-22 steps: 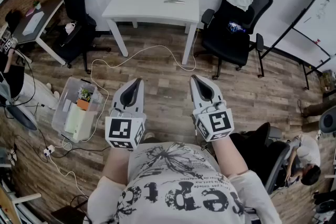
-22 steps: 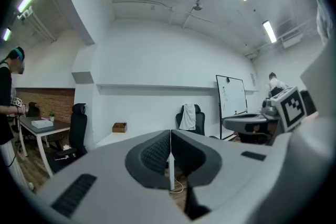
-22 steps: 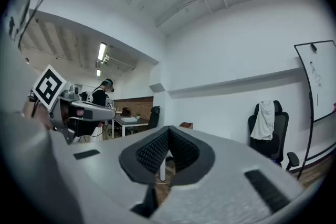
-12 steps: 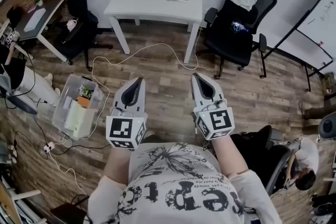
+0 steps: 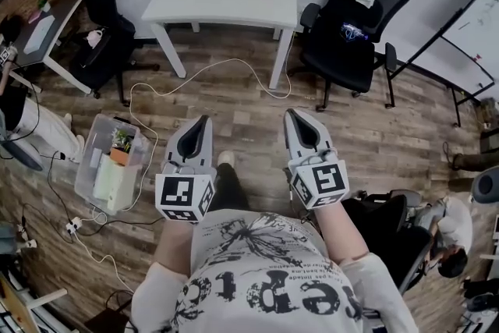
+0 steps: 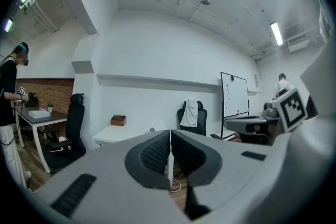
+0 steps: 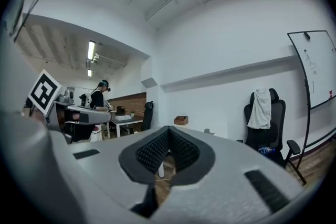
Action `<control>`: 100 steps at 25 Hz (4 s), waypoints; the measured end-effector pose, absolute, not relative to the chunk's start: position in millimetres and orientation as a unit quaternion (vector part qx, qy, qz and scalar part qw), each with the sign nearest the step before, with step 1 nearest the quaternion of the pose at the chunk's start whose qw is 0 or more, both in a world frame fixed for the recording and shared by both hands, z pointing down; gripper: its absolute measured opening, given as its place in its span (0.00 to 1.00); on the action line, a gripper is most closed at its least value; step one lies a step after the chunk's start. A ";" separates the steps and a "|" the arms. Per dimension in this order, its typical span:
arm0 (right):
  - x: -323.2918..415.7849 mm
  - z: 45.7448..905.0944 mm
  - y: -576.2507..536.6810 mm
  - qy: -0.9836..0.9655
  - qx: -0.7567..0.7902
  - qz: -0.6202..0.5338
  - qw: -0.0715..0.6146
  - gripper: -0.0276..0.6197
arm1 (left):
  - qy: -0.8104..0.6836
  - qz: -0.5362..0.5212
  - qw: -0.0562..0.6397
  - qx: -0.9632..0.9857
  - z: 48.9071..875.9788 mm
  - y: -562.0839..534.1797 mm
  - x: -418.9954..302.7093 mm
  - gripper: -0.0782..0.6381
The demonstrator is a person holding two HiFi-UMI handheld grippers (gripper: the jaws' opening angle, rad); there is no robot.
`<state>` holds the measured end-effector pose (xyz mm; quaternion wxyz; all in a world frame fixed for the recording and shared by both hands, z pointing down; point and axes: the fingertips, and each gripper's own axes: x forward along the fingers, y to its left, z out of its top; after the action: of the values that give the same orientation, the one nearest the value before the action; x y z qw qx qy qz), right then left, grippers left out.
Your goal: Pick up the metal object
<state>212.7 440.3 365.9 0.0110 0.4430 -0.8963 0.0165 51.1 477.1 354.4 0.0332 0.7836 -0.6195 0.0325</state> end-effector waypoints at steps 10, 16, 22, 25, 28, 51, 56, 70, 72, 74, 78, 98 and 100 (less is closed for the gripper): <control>168.5 366.1 303.0 -0.870 0.491 0.019 0.023 0.03 | -0.593 0.027 0.027 0.804 349.0 328.9 -6.0 0.13; 120.7 358.4 199.6 -0.858 0.513 0.021 0.028 0.03 | -0.578 0.032 0.026 0.815 339.8 222.0 -59.9 0.13; 87.2 361.0 122.2 -0.846 0.530 0.033 0.034 0.03 | -0.564 0.038 0.024 0.825 336.9 143.6 -93.7 0.13; 78.2 368.8 87.2 -0.846 0.530 0.039 0.044 0.03 | -0.561 0.041 0.031 0.826 345.2 111.6 -100.5 0.13; 72.2 377.9 50.5 -0.847 0.528 0.046 0.048 0.03 | -0.561 0.044 0.035 0.826 354.6 79.3 -105.0 0.13; 88.2 431.5 -300.3 -0.837 0.534 0.081 0.085 0.03 | -0.558 0.028 0.021 0.829 365.9 -261.8 -88.5 0.13; 81.4 468.9 -324.5 -0.832 0.525 0.133 0.119 0.03 | -0.553 0.047 0.029 0.831 384.4 -293.6 -95.0 0.13; 63.3 582.5 -364.5 -0.775 0.537 0.232 0.239 0.21 | -0.501 0.083 0.084 0.857 427.8 -355.9 -120.7 0.13; 62.8 602.3 -369.6 -0.763 0.537 0.242 0.265 0.36 | -0.495 0.089 0.092 0.859 437.2 -361.1 -122.7 0.13; 60.2 622.7 -370.8 -0.755 0.528 0.258 0.293 0.48 | -0.490 0.095 0.099 0.861 445.3 -364.3 -124.0 0.13; 57.3 650.1 -373.5 -0.735 0.523 0.282 0.326 0.57 | -0.486 0.104 0.108 0.861 461.8 -367.8 -127.6 0.13; 61.2 690.3 -388.9 -0.673 0.535 0.336 0.384 0.48 | -0.502 0.109 0.143 0.846 487.9 -391.9 -159.6 0.13; 60.2 690.8 -388.0 -0.670 0.535 0.339 0.387 0.48 | -0.502 0.108 0.140 0.846 485.6 -392.2 -160.4 0.13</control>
<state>60.2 -388.0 690.8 0.3870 0.5347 -0.6705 0.3388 -160.4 -392.2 485.6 0.1395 0.8465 -0.5022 0.1085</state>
